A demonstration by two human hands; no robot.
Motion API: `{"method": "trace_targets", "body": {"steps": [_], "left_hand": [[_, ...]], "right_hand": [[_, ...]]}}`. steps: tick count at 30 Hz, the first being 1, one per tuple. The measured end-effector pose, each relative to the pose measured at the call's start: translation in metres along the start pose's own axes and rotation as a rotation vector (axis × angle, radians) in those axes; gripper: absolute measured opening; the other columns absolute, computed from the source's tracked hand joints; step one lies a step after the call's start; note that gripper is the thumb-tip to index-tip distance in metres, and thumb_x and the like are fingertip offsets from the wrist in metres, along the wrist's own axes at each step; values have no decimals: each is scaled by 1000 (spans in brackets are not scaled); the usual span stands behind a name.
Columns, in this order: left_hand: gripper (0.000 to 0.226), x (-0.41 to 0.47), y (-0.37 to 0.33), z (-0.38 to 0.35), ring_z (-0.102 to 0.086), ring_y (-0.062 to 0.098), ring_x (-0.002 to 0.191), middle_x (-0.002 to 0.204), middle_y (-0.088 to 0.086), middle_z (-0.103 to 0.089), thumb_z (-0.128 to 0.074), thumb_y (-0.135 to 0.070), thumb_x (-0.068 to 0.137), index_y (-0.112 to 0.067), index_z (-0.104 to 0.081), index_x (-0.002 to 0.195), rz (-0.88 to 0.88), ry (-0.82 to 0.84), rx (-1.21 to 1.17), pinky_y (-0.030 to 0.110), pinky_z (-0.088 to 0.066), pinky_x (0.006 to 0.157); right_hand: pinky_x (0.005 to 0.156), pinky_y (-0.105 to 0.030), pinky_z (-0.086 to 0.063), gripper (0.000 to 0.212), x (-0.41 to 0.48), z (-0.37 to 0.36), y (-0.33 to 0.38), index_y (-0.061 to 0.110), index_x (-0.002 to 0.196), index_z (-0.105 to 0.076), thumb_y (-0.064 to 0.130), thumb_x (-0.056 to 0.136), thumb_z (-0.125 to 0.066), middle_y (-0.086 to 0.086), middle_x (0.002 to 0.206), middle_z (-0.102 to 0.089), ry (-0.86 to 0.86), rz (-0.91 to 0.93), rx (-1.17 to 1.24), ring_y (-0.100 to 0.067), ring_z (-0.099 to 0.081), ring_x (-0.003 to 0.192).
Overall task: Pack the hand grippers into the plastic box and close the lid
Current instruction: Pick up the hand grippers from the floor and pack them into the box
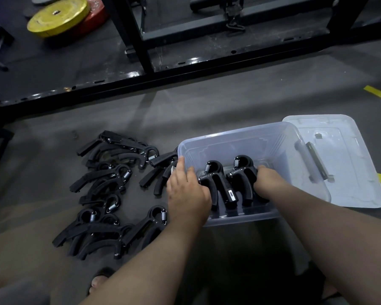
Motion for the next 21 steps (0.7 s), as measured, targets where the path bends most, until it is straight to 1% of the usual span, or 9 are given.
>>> {"method": "trace_targets", "body": {"steps": [3, 7, 11, 13, 16, 21], "left_hand": [[57, 0, 0, 1, -34, 30, 137, 157, 10, -28, -40, -25, 75, -10, -55, 128, -3, 2, 5, 47, -29, 113], [56, -1, 0, 0, -32, 29, 138, 158, 9, -25, -43, -24, 77, -10, -54, 130, 4, 18, 1, 47, -26, 114], [56, -1, 0, 0, -29, 28, 140, 159, 8, -22, -45, -23, 78, -10, -53, 132, 6, 40, 8, 45, -24, 115], [55, -1, 0, 0, -28, 28, 141, 159, 8, -21, -45, -23, 79, -11, -52, 132, 6, 47, 13, 45, -23, 116], [55, -1, 0, 0, -29, 28, 140, 159, 8, -22, -47, -22, 78, -11, -53, 131, 9, 46, 8, 45, -24, 115], [54, -1, 0, 0, -31, 29, 139, 158, 9, -23, -49, -21, 78, -10, -55, 130, 1, 38, 11, 46, -26, 114]], "right_hand": [[91, -38, -46, 33, 1, 1, 0, 7, 125, -48, 11, 92, -49, -18, 121, -60, 3, 8, 16, -35, -57, 115], [92, -37, -44, 34, 2, 0, 1, 7, 127, -47, 14, 94, -50, -18, 124, -59, 24, 3, 47, -35, -56, 116], [88, -39, -44, 53, 2, -6, -1, 9, 138, -32, 18, 92, -57, -20, 125, -57, 84, -22, 51, -36, -57, 114], [90, -40, -44, 58, 2, -7, -2, 9, 141, -29, 17, 91, -58, -20, 125, -57, 86, -24, 36, -36, -57, 115], [95, -41, -44, 52, 2, -6, -1, 7, 138, -33, 14, 92, -56, -21, 127, -57, 75, -8, 25, -36, -56, 118], [96, -40, -44, 49, 5, -7, -2, 5, 135, -36, 12, 91, -55, -20, 127, -57, 60, -3, -14, -36, -56, 119]]}}
Point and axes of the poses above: each hand's wrist, its own x-axis towards the middle knuckle, its own z-axis out of the back of the hand, y = z × x, the point moved 5 cm from there along x, towards the middle knuckle
